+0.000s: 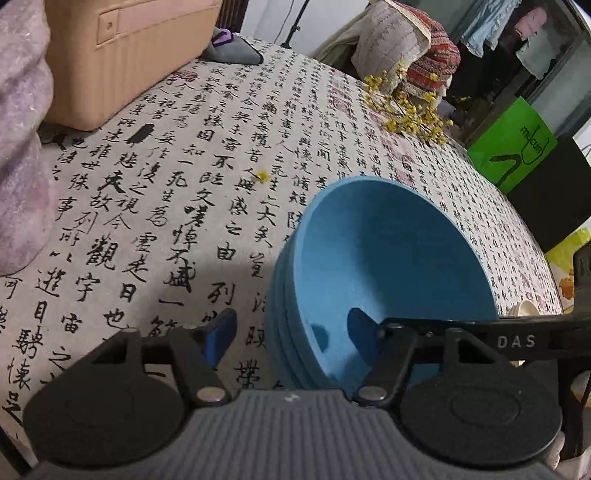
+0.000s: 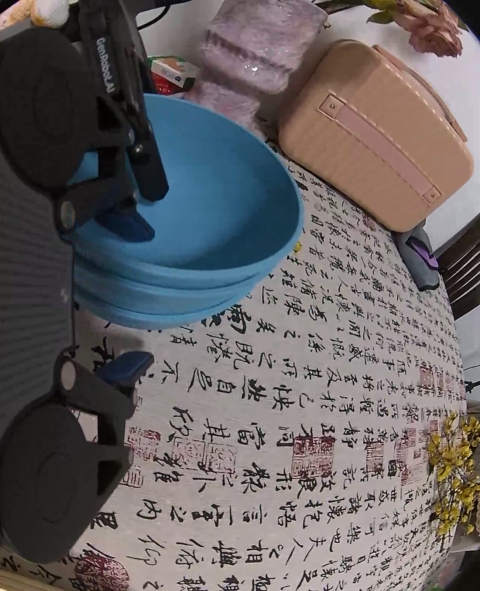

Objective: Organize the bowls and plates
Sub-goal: 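Close both grippers on the rim of the three-bowl stack, then lift the stack of three blue bowls off the table with both grippers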

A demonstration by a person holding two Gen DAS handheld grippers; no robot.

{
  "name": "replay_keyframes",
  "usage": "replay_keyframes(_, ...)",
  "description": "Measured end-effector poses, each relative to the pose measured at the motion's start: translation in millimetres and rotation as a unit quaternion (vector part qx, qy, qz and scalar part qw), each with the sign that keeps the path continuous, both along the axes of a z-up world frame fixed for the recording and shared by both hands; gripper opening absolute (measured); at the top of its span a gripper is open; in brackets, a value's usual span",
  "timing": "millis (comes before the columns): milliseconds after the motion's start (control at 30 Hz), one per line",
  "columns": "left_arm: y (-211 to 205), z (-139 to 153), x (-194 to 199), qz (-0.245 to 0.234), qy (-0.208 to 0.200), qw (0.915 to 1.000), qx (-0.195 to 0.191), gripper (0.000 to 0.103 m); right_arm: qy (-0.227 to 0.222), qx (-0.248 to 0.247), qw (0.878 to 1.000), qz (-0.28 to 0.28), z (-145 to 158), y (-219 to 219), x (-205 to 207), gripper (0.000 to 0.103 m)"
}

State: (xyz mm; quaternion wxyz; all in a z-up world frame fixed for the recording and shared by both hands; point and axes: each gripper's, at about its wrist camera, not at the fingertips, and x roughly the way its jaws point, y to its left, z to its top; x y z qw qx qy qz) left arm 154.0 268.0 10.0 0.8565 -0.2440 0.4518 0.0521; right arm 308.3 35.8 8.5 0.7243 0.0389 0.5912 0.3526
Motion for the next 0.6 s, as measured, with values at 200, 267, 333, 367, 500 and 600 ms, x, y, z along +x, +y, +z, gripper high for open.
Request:
replay_keyframes(200, -3.6, -5.3, 3.0, -0.010, 0.014, 0.9998, -0.008, 0.050, 0.015, 0.002, 1.000, -0.003, -3.1, 5.6, 0.0, 0.049)
replay_keyframes(267, -3.8, -5.4, 3.0, -0.011, 0.013, 0.9998, -0.008, 0.048, 0.017, 0.001, 1.000, -0.005, -3.3, 6.6, 0.0, 0.049)
replay_keyframes(333, -5.0, -5.4, 2.9, -0.013, 0.011, 0.9998, -0.006, 0.045, 0.021, 0.001, 1.000, -0.007, -3.7, 7.2, 1.0, 0.049)
replay_keyframes(367, -5.6, -5.3, 2.8, -0.012, 0.010, 0.9999, -0.004, 0.045, 0.023, 0.002, 1.000, -0.008, -4.1, 7.2, 1.6, 0.048)
replay_keyframes(500, -6.3, -4.9, 3.1, -0.009, 0.009, 0.9999, -0.001, 0.044, 0.030, 0.008, 0.999, -0.015, -5.0, 1.9, 4.0, 0.047)
replay_keyframes(600, -6.6, -4.9, 3.4, -0.007, 0.010, 0.9999, -0.002, 0.044, 0.034, 0.009, 0.999, -0.018, -4.7, -0.8, 3.9, 0.046)
